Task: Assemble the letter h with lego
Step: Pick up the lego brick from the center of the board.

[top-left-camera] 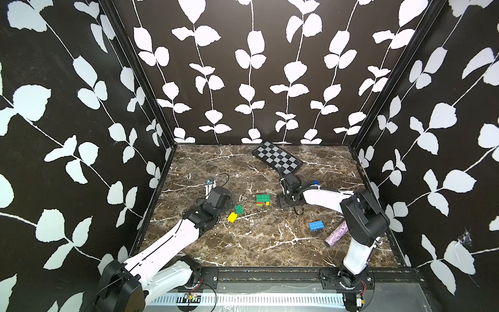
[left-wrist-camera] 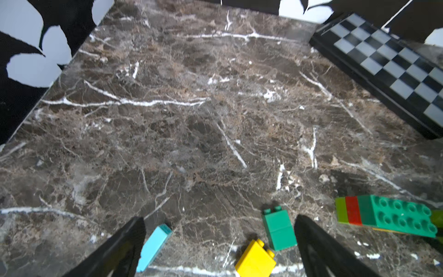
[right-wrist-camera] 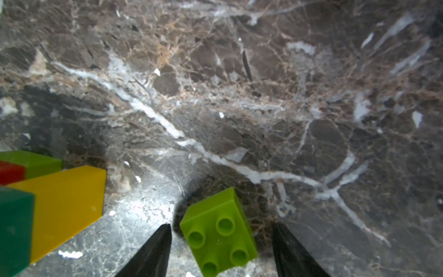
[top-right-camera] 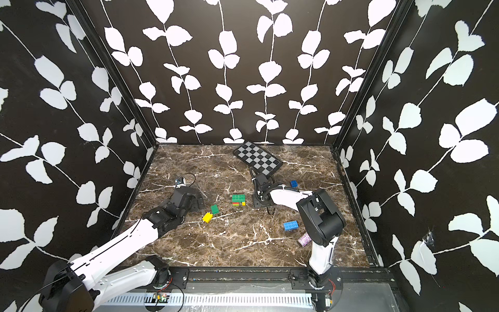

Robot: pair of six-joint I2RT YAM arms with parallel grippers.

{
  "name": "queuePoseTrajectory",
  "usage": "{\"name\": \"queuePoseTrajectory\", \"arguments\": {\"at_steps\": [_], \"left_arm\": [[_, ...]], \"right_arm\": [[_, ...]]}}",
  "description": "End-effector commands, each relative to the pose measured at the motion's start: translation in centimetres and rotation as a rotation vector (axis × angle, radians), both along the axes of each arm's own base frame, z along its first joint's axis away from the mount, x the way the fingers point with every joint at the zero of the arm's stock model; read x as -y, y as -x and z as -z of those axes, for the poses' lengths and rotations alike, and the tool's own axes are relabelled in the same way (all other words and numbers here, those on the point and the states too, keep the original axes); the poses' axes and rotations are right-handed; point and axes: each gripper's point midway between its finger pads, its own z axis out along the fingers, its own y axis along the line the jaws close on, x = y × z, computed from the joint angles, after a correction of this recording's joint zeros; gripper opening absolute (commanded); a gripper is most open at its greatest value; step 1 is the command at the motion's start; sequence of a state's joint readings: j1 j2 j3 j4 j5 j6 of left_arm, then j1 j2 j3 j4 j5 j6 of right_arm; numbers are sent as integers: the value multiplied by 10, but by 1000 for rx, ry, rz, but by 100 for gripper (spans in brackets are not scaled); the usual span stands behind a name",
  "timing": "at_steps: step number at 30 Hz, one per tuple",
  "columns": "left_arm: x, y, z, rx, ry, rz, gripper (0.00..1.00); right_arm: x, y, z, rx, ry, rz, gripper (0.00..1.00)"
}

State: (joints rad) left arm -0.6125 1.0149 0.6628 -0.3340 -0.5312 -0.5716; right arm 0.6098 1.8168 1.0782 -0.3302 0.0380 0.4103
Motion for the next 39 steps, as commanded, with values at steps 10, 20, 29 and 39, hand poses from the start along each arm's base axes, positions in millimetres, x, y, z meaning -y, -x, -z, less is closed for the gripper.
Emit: {"name": "queuePoseTrajectory", "arguments": {"at_steps": [10, 20, 29, 39], "left_arm": [[-1, -6, 6, 72, -50, 43, 99], [5, -8, 15, 73, -18, 58, 99], [7, -7, 15, 74, 4, 60, 99], [11, -8, 15, 71, 15, 72, 99]], "right_arm": [[2, -2, -6, 17, 56, -41, 52], [3, -1, -15, 29, 38, -7, 34], [3, 3, -24, 32, -29, 77, 69], [0, -1, -25, 3, 8, 37, 76]]}}
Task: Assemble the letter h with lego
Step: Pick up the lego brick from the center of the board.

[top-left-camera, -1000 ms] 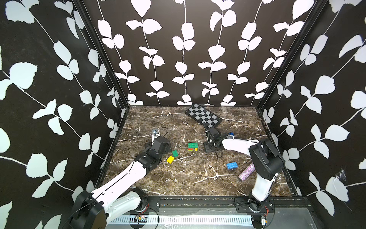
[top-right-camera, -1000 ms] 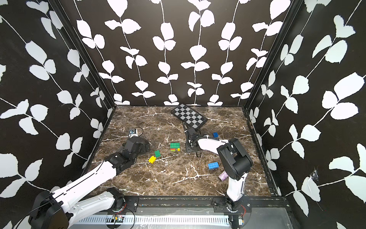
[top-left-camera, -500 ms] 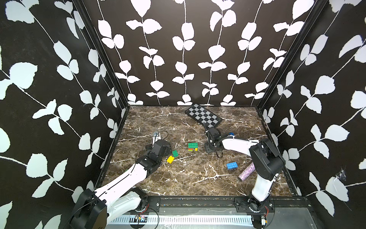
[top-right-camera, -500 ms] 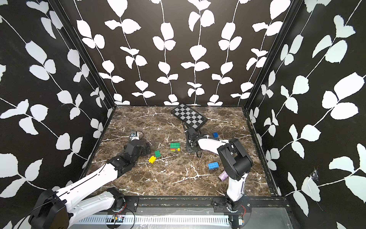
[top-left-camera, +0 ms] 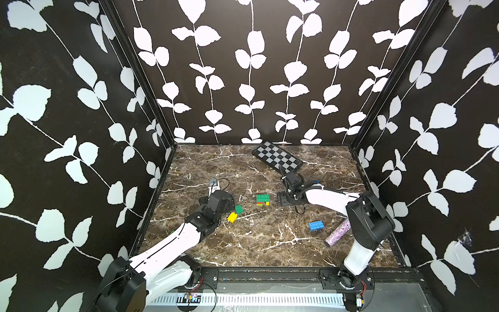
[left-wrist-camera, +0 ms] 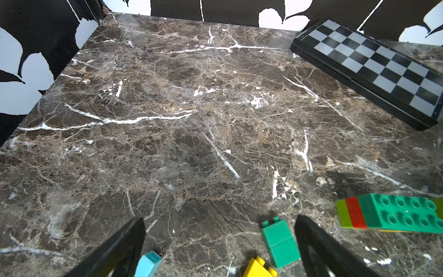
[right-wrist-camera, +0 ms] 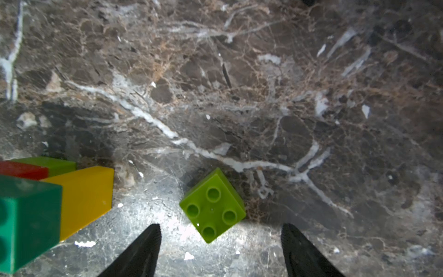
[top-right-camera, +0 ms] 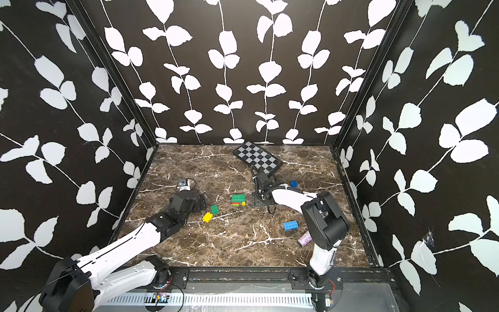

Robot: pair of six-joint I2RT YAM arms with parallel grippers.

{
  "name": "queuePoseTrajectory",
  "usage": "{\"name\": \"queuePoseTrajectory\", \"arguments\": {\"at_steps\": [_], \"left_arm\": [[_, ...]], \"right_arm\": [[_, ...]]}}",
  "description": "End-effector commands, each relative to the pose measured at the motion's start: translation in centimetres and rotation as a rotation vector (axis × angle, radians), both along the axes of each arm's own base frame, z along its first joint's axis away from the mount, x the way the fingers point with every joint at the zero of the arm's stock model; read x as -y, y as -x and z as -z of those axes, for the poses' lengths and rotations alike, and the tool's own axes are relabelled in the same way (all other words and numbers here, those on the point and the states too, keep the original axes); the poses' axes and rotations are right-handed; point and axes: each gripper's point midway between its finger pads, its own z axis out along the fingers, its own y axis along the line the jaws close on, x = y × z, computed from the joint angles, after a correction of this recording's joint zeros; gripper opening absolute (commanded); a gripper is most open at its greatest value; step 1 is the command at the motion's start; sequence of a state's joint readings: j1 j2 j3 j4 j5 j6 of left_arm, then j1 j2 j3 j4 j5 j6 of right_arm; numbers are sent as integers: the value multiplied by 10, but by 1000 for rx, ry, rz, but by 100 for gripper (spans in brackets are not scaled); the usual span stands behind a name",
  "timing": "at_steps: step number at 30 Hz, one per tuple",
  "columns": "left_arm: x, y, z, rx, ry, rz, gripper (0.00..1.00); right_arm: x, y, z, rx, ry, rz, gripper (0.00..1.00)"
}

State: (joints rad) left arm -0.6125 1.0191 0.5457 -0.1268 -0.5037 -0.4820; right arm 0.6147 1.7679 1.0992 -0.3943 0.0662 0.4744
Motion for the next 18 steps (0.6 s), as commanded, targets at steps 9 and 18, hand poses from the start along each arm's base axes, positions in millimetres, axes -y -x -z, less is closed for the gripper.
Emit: {"name": "queuePoseTrajectory", "arguments": {"at_steps": [9, 18], "left_arm": [[8, -3, 3, -16, 25, 26, 99], [22, 2, 11, -65, 96, 75, 99]], "right_arm": [[-15, 1, -5, -73, 57, -202, 63], [-9, -2, -3, -102, 91, -240, 57]]}}
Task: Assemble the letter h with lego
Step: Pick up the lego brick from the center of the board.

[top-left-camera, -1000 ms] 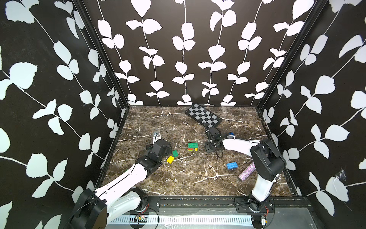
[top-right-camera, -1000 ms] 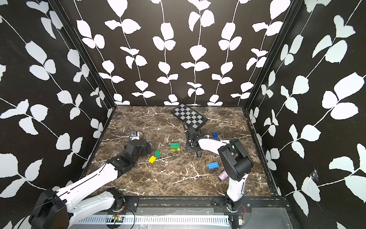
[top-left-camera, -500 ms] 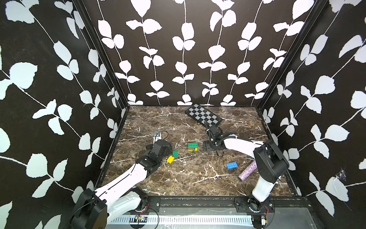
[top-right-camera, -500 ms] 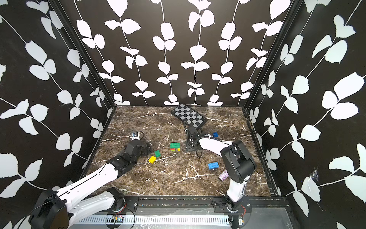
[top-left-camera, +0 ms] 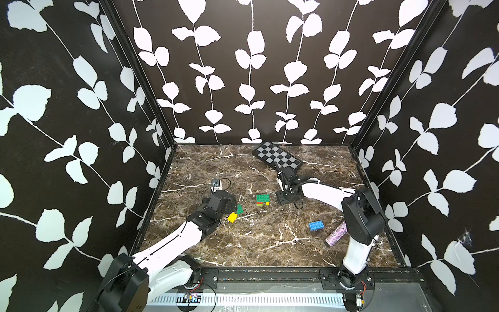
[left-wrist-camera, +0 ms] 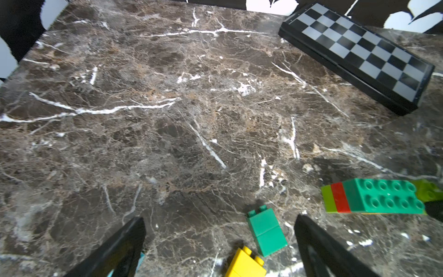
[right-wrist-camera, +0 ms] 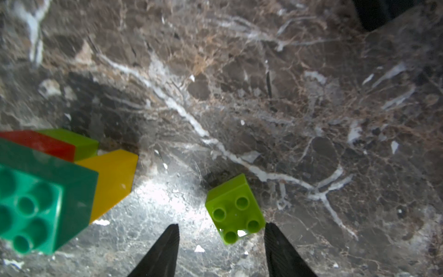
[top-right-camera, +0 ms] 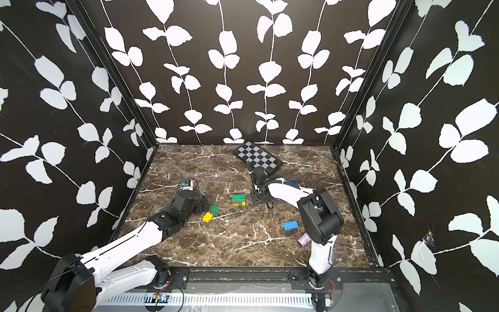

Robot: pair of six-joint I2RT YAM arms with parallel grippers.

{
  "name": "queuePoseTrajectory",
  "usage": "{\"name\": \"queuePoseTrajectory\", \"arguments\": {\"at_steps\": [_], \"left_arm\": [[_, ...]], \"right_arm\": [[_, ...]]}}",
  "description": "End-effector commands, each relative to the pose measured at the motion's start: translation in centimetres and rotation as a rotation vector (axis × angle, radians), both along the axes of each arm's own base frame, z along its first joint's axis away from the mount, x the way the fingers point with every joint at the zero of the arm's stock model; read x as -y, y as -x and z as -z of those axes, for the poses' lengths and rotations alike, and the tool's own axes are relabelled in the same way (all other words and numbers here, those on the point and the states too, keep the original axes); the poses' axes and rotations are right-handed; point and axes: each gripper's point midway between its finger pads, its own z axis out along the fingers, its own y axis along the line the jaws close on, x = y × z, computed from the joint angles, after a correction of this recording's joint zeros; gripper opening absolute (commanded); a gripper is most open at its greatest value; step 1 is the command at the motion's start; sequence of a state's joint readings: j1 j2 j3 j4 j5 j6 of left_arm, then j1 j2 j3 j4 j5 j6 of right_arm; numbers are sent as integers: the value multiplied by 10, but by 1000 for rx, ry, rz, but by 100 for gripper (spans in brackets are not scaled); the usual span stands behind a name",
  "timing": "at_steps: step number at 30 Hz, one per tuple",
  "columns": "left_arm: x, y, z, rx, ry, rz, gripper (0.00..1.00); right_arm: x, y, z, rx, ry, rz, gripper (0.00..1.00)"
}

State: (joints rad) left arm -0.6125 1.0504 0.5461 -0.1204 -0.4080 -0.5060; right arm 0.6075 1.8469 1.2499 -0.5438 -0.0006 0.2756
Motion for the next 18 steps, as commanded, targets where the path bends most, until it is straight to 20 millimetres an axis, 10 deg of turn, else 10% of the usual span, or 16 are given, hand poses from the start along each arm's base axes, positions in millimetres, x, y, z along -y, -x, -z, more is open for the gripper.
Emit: {"name": "queuePoseTrajectory", "arguments": {"at_steps": [1, 18], "left_arm": [[8, 0, -1, -16, 45, 20, 99], [17, -1, 7, -62, 61, 44, 99]], "right_arm": [[5, 1, 3, -41, 44, -46, 57], [10, -1, 16, -106, 127, -110, 47]]}}
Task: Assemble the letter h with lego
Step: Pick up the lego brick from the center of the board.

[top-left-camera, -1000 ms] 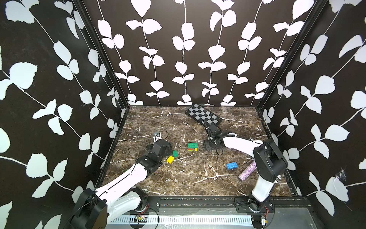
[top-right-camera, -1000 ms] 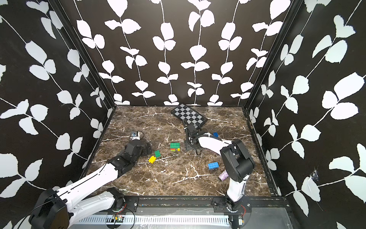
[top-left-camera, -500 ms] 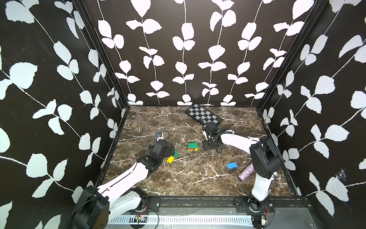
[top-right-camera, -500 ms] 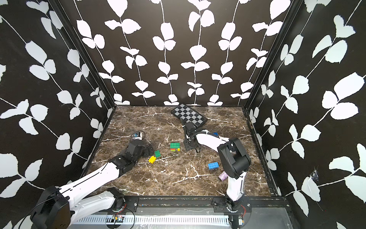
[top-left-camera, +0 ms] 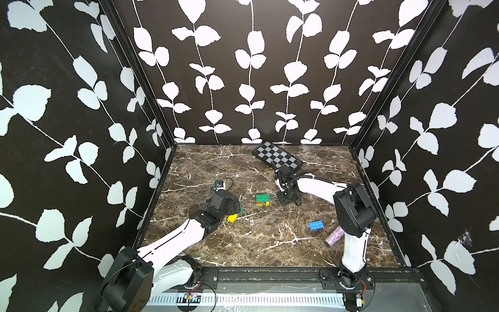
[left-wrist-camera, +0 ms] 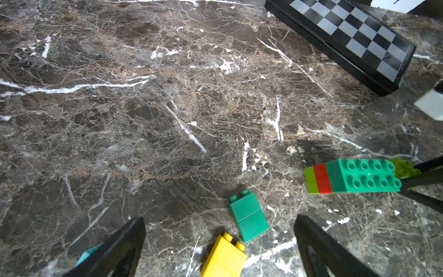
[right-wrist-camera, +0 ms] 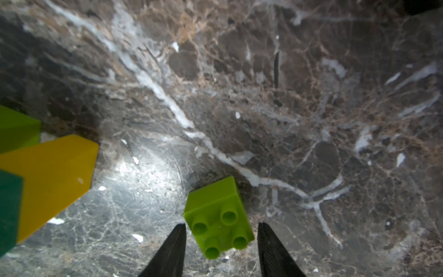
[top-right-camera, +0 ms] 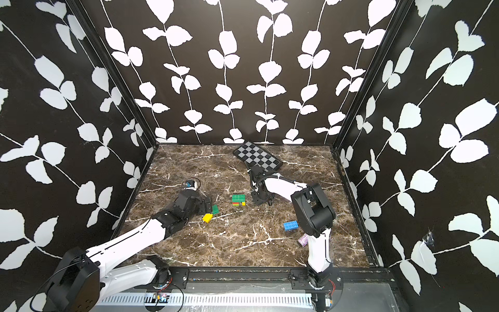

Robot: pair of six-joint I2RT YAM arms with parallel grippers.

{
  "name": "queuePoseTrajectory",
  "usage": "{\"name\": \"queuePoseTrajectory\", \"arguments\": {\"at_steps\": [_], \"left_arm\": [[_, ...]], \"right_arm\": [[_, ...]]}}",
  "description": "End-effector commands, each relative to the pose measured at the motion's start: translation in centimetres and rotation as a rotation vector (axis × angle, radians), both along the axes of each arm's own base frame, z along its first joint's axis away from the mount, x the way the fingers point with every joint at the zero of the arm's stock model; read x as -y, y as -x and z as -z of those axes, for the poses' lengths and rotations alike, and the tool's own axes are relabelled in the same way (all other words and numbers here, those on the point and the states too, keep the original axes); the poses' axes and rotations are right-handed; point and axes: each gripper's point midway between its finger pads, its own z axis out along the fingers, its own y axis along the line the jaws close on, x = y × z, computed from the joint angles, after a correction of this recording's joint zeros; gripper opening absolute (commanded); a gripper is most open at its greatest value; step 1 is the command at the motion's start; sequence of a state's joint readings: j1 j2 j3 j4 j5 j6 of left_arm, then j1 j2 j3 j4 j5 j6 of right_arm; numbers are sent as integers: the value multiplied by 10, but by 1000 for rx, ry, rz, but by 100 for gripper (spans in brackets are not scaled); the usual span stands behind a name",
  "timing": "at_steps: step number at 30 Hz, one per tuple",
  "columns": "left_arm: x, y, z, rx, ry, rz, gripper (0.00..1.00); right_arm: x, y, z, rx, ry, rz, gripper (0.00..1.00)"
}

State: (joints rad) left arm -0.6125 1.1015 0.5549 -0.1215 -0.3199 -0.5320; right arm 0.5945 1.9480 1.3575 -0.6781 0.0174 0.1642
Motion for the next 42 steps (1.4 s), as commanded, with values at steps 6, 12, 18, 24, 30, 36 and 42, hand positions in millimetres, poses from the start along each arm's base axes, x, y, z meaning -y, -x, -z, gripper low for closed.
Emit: {"name": "queuePoseTrajectory", "arguments": {"at_steps": [6, 12, 18, 24, 30, 36, 42], "left_arm": [[3, -4, -6, 4, 20, -7, 99], [4, -5, -5, 0, 22, -4, 99], [4, -4, -5, -1, 20, -3, 99], [4, -3, -7, 2, 26, -2, 99], [4, -1, -8, 0, 45, -3, 99], [7, 1, -4, -30, 68, -6, 99], [7, 4, -2, -51, 84, -20, 99]], "right_arm": [[-1, 1, 4, -38, 15, -25, 40], [-1, 1, 4, -42, 15, -26, 32], [-1, 1, 2, -38, 9, -18, 24], [-9, 7, -12, -36, -81, 31, 1], [-13, 18, -37, -36, -185, 156, 0], [-27, 38, -58, -106, -329, 317, 0], [-59, 44, -85, -85, -366, 339, 0]]}}
